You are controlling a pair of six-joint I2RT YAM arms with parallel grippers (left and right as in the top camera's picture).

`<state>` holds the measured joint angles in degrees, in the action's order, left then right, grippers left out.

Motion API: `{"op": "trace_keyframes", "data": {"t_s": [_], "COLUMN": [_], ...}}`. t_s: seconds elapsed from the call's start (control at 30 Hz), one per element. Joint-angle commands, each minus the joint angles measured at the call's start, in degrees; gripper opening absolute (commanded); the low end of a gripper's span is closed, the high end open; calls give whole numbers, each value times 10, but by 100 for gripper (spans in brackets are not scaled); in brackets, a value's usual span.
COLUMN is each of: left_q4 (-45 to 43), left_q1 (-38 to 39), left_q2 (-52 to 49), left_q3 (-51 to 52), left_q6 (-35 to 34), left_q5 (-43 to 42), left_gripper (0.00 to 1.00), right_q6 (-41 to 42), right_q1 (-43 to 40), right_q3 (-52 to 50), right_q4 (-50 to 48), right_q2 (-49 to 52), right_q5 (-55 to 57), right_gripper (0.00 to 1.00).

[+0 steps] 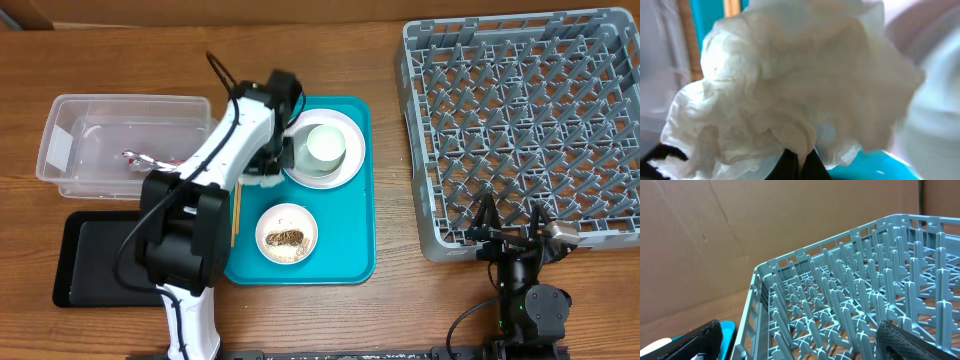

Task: Sort waste into correct bins and load items into the dishwasher
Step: 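Grasp the crumpled white tissue with the left gripper, then carry the tissue to the clear bin and release it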

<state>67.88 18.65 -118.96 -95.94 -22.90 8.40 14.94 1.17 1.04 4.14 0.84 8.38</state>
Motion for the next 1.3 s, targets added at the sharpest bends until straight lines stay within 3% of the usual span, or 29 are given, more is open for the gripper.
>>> {"op": "trace_keyframes", "data": {"t_s": [0.0,0.43,0.77,1.13,1.2,1.27], "left_q4": [24,44,57,40,41,41], "left_q1": [-3,-97,-234,-301,-306,-309], "left_q2": [40,108,110,105,105,105], "left_q3": [-65,-107,-105,-78,-78,-78], "left_q6": [16,5,-5,-16,-16,-21], "left_q5": [-5,-27,-38,-35,-35,-35], "left_gripper": [4,4,4,4,19,57], "right_q6": [-4,-4,-4,-4,-4,-4], "right_q1": [-2,-2,-2,-2,-2,-2], "right_q3": [-6,-6,-6,-6,-6,-6], "right_q4": [-3,-3,-3,-3,-3,-3], "right_q2": [-7,-7,-7,-7,-7,-7], "right_q5": [6,6,6,6,6,6], "right_gripper": [100,100,100,100,100,100]}}
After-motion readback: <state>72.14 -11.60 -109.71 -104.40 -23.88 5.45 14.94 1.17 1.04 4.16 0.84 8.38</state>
